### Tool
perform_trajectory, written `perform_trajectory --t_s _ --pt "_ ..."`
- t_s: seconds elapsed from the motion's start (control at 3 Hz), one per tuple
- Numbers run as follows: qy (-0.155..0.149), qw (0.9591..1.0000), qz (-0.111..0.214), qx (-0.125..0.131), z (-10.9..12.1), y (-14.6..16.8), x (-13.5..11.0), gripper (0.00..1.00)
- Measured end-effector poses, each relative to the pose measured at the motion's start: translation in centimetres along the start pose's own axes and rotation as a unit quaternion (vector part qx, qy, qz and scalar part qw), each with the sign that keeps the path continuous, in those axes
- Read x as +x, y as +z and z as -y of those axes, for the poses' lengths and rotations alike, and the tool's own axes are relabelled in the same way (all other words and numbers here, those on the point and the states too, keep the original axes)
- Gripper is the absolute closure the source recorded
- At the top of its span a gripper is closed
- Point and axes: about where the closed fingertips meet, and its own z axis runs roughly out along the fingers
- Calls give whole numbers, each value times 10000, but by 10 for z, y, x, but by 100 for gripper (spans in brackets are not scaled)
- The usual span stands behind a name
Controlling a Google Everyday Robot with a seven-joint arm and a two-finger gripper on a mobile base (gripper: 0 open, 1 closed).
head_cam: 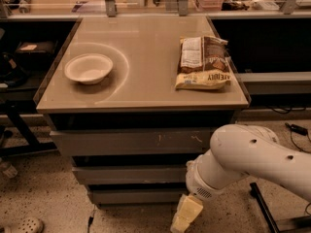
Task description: Open middle drawer
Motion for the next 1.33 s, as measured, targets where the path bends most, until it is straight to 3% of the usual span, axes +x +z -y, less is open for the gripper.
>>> perform_trajectory --t_s 0.33,0.67,1.33 --pt "-58 9999 8 -118 -7 16 2 0" --pt "89 9997 65 -213 -1 60 6 0" --pt "190 9997 167 57 41 120 5 0"
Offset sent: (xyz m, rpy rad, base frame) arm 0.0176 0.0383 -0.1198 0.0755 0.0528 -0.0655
